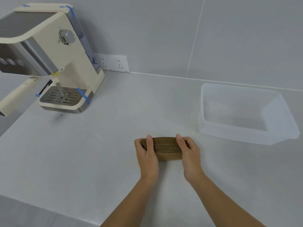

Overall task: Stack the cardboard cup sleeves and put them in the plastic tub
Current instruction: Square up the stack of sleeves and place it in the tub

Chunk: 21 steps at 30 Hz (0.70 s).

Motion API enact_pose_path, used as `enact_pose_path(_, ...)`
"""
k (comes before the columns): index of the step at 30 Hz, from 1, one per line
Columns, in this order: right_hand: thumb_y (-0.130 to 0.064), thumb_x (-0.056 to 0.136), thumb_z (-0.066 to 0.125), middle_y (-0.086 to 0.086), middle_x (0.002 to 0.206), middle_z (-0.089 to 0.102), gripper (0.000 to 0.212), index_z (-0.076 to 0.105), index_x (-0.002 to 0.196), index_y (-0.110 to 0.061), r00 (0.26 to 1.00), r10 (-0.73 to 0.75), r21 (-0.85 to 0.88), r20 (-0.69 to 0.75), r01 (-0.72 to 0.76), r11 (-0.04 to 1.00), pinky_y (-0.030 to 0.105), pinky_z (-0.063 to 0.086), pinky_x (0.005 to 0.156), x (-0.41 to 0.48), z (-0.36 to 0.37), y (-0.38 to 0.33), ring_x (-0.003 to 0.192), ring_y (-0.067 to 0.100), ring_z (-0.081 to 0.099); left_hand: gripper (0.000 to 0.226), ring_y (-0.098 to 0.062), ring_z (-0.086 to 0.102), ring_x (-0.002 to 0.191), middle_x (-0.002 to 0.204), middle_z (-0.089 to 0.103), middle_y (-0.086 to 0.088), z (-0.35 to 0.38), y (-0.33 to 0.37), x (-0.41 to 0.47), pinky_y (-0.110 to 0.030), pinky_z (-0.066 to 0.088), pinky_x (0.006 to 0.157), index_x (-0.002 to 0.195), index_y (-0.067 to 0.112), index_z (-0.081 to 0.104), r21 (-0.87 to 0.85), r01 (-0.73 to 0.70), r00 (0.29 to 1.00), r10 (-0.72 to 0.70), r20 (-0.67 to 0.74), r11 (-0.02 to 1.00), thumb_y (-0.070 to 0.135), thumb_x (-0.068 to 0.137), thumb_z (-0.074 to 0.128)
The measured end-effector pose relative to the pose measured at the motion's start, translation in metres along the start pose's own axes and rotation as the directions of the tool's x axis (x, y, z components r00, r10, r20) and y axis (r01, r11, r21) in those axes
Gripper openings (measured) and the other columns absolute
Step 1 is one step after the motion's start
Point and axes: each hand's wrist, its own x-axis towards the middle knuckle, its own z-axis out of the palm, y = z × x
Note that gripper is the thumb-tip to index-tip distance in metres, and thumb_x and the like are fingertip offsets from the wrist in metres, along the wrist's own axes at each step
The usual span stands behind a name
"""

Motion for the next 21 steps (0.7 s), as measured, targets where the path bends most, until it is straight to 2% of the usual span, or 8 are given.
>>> enact_pose_path(3, -0.022, 0.091, 0.054, -0.003, 0.064, 0.05, 0.028, 0.054, 0.066, -0.01, 0.999, -0.004, -0.032, -0.036, 0.003, 0.999, 0.003, 0.036, 0.051, 0.002, 0.003, 0.002, 0.052, -0.004, 0.046, 0.021, -0.006, 0.052, 0.073, 0.079, 0.054, 0.005, -0.003, -0.003, 0.003, -0.013, 0.043, 0.066, 0.084, 0.016, 0.049, 0.055, -0.031, 0.999, 0.032, -0.012, 0.998, 0.033, 0.095, 0.043)
enact_pose_path(5, -0.017, 0.091, 0.052, -0.003, 0.066, 0.052, 0.025, 0.056, 0.068, -0.01, 0.999, -0.015, -0.026, -0.031, 0.014, 1.0, 0.005, 0.038, 0.055, 0.002, 0.002, 0.003, 0.056, -0.003, 0.048, 0.013, -0.006, 0.055, 0.085, 0.089, 0.059, 0.008, -0.007, -0.006, 0.006, -0.009, 0.042, 0.072, 0.093, 0.02, 0.056, 0.031, -0.053, 0.998, 0.052, 0.018, 0.998, 0.027, 0.095, 0.045)
enact_pose_path(7, -0.014, 0.091, 0.051, -0.004, 0.072, 0.057, 0.021, 0.061, 0.073, -0.01, 0.999, -0.02, -0.034, -0.025, 0.019, 0.999, 0.011, 0.04, 0.064, 0.0, 0.001, 0.004, 0.063, -0.003, 0.051, 0.02, 0.003, 0.053, 0.102, 0.107, 0.058, 0.017, -0.01, -0.007, 0.006, -0.01, 0.04, 0.083, 0.112, 0.024, 0.056, 0.014, -0.063, 0.996, 0.062, 0.067, 0.998, 0.024, 0.095, 0.046)
enact_pose_path(9, -0.013, 0.09, 0.051, -0.004, 0.074, 0.058, 0.019, 0.063, 0.075, -0.01, 0.999, -0.007, -0.009, -0.049, 0.006, 1.0, 0.011, 0.041, 0.065, -0.001, 0.003, 0.004, 0.063, -0.006, 0.052, 0.032, 0.008, 0.05, 0.11, 0.116, 0.053, 0.025, -0.01, -0.003, 0.007, -0.013, 0.039, 0.089, 0.126, 0.03, 0.05, -0.035, -0.017, 0.994, 0.021, 0.104, 0.999, 0.022, 0.095, 0.047)
enact_pose_path(11, -0.014, 0.091, 0.051, -0.004, 0.073, 0.058, 0.02, 0.062, 0.075, -0.009, 0.993, 0.018, 0.038, -0.117, -0.014, 0.999, 0.004, 0.04, 0.059, 0.0, 0.007, 0.003, 0.059, -0.007, 0.052, 0.036, 0.002, 0.05, 0.115, 0.118, 0.056, 0.022, -0.01, 0.002, 0.01, -0.015, 0.04, 0.087, 0.13, 0.028, 0.048, -0.094, 0.078, 0.987, -0.063, 0.15, 0.992, 0.021, 0.095, 0.047)
enact_pose_path(13, -0.016, 0.092, 0.05, -0.005, 0.071, 0.058, 0.024, 0.063, 0.073, -0.01, 0.981, 0.037, 0.084, -0.192, -0.021, 0.996, 0.006, 0.04, 0.058, 0.0, 0.011, -0.002, 0.061, -0.005, 0.052, 0.032, 0.002, 0.052, 0.107, 0.111, 0.061, 0.019, -0.009, 0.012, 0.012, -0.013, 0.04, 0.08, 0.127, 0.026, 0.054, -0.065, 0.126, 0.974, -0.111, 0.198, 0.99, 0.025, 0.096, 0.044)
enact_pose_path(18, -0.012, 0.09, 0.051, -0.013, 0.062, 0.06, 0.026, 0.063, 0.067, -0.014, 0.967, -0.119, 0.125, -0.223, 0.149, 0.981, 0.002, 0.04, 0.055, 0.0, 0.013, -0.02, 0.058, -0.008, 0.054, 0.026, 0.017, 0.051, 0.063, 0.085, 0.06, 0.011, -0.002, 0.023, 0.008, 0.0, 0.038, 0.054, 0.086, 0.018, 0.063, -0.057, -0.011, 0.989, 0.019, 0.144, 0.998, 0.022, 0.097, 0.04)
enact_pose_path(21, -0.009, 0.091, 0.05, -0.006, 0.071, 0.061, 0.023, 0.064, 0.073, -0.012, 0.969, -0.142, 0.058, -0.201, 0.156, 0.986, 0.002, 0.041, 0.058, -0.003, 0.011, -0.014, 0.061, -0.009, 0.055, 0.025, 0.008, 0.055, 0.075, 0.086, 0.064, 0.009, -0.004, 0.015, 0.011, -0.001, 0.039, 0.059, 0.087, 0.02, 0.064, -0.077, -0.013, 0.992, 0.023, 0.121, 0.997, 0.021, 0.097, 0.041)
